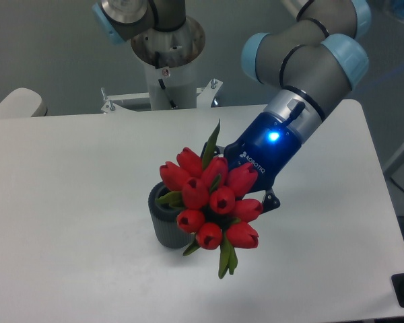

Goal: Insert the flowers into the vase

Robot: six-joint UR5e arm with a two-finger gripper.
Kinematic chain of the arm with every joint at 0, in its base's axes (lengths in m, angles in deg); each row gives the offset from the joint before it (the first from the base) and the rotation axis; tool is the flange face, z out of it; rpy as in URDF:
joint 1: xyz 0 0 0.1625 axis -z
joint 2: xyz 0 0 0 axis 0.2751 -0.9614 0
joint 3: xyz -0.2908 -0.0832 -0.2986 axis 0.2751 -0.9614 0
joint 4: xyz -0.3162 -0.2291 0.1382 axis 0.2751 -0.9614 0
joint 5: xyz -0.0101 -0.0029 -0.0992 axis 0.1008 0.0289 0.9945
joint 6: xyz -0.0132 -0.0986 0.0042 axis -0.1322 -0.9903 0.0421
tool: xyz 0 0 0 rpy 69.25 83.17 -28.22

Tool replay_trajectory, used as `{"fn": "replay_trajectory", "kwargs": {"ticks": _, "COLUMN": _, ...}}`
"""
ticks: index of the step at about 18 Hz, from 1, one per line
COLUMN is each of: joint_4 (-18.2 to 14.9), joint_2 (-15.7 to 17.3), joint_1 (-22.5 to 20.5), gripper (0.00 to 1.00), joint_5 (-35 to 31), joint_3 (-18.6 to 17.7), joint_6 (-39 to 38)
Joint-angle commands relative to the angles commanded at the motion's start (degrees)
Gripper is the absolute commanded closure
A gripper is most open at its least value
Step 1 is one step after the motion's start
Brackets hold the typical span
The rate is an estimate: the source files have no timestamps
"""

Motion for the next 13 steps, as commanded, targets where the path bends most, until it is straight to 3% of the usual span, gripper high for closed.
{"fn": "replay_trajectory", "kwargs": {"ticks": 10, "joint_4": 0.88, "joint_2": 0.52, "joint_1": 0.09, "gripper": 0.65, "joint_5": 0.70, "joint_3": -0.79, "joint_6": 0.00}}
{"fn": "replay_trajectory", "kwargs": {"ticks": 13, "joint_4": 1.05, "joint_2": 0.96, "joint_1": -0.52, "gripper": 0.65, "joint_5": 3.07, "joint_3": -2.63, "joint_6": 0.17}}
